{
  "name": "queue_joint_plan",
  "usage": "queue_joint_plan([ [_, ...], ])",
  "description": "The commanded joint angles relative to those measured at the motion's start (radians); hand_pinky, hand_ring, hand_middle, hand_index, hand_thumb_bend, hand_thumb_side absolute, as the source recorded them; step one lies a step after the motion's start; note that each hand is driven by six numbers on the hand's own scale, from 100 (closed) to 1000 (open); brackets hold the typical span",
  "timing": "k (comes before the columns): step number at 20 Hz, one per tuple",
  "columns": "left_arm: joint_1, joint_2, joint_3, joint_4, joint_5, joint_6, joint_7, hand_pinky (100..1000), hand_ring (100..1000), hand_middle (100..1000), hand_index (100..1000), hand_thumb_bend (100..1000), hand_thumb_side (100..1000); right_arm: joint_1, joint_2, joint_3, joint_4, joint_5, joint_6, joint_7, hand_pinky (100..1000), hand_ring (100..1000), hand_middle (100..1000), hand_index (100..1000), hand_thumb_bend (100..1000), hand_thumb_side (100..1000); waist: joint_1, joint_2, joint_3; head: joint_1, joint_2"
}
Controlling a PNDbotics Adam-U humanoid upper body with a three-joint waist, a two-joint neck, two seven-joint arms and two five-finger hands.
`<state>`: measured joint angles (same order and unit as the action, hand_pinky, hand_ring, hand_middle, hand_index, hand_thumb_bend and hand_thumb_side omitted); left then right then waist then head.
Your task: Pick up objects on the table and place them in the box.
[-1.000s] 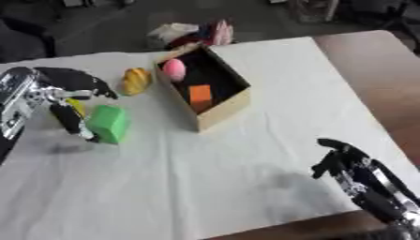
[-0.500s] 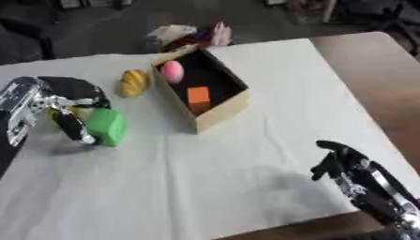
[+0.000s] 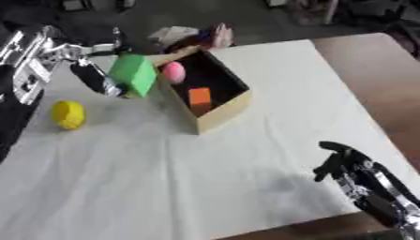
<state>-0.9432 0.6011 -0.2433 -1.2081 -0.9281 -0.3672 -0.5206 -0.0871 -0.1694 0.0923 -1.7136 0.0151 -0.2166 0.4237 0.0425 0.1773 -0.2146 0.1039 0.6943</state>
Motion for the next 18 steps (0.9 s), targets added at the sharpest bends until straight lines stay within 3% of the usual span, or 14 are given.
queue_joint_plan([
  [1, -0.047, -0.041, 0.005, 0.001, -0.028, 0.018, 0.055, 778, 700, 574, 766, 302, 313, -0.010, -0.003, 0.006, -0.011, -0.005, 0.000, 0.008, 713, 540, 489, 881, 100, 547, -0.007, -0.015, -0.009, 0.019, -0.001],
  [8, -0.085, -0.164, -0.017, 0.048, -0.126, 0.050, 0.173, 780, 725, 620, 807, 278, 293, -0.032, 0.017, 0.020, -0.013, -0.013, 0.003, 0.025, 713, 539, 489, 881, 100, 546, -0.015, 0.004, -0.047, 0.047, -0.019],
  [18, -0.071, -0.211, -0.026, 0.180, -0.260, 0.052, 0.347, 780, 736, 691, 863, 317, 307, -0.063, 0.037, 0.026, -0.021, -0.023, 0.007, 0.037, 714, 538, 489, 881, 100, 544, -0.017, 0.027, -0.079, 0.045, -0.042],
])
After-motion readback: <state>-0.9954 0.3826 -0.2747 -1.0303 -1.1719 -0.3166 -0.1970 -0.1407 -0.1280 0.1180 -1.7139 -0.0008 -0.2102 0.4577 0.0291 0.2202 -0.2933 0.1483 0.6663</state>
